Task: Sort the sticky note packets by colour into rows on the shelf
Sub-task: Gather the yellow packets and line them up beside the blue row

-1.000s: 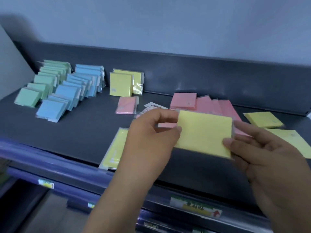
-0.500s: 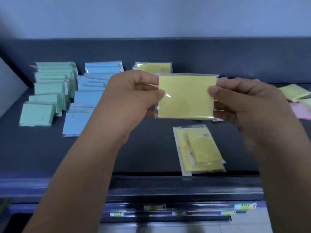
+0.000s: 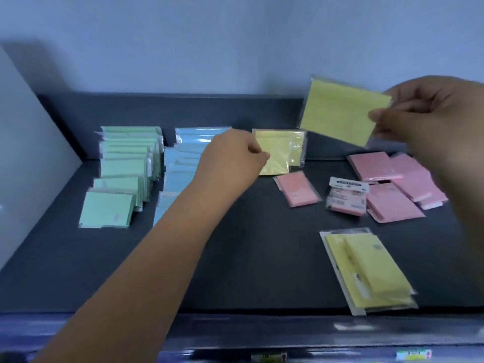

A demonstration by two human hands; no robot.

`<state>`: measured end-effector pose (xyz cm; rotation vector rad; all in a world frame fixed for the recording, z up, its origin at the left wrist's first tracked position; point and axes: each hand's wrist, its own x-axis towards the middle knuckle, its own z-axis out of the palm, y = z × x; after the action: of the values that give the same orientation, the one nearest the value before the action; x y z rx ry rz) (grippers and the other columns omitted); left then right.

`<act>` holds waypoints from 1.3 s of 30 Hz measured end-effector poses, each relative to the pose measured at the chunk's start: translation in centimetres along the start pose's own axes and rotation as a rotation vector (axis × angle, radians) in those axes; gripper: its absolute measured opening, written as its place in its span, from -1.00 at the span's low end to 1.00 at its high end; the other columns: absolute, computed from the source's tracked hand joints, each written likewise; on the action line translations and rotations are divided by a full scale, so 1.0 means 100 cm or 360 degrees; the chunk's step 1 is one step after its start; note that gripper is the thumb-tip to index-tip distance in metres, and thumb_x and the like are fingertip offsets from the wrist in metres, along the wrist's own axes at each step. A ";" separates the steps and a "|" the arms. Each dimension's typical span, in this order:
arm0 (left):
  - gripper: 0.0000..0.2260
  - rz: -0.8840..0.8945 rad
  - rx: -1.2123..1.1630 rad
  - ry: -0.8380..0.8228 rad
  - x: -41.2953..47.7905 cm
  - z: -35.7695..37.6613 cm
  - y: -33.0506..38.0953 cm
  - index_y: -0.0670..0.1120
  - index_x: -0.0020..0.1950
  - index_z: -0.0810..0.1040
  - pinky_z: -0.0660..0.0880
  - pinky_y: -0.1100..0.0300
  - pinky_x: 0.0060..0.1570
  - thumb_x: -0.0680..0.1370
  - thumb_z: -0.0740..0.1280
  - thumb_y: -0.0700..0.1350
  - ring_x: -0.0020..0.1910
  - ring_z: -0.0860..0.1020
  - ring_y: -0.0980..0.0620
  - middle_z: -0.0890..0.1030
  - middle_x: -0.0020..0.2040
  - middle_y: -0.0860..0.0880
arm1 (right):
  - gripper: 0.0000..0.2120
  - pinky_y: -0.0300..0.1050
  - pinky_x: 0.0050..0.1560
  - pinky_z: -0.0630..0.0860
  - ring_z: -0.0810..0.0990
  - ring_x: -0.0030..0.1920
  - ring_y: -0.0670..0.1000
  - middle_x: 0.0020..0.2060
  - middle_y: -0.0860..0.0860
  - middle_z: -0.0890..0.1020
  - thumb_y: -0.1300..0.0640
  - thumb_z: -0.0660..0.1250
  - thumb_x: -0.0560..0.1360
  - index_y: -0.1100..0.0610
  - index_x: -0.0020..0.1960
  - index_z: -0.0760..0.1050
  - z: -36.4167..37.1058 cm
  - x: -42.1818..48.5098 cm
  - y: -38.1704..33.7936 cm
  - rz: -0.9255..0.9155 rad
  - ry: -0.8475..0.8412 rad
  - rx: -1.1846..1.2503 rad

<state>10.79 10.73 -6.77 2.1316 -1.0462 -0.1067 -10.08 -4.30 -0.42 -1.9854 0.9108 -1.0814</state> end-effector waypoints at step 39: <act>-0.68 0.0481 0.0417 0.0039 0.046 0.033 -0.013 -0.09 0.08 0.49 0.52 -0.09 -0.12 0.38 0.42 -0.31 -0.11 0.47 -0.13 0.39 0.06 -0.06 | -0.86 0.07 0.00 0.70 0.74 -0.19 0.06 -0.25 0.04 0.73 0.26 0.56 0.42 0.09 -0.12 0.63 0.103 0.047 0.070 0.0194 -0.0339 -0.0083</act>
<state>13.45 6.05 -8.86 2.1662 -1.4183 0.2111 -0.82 -9.36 -8.54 -2.0141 0.9396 -0.7694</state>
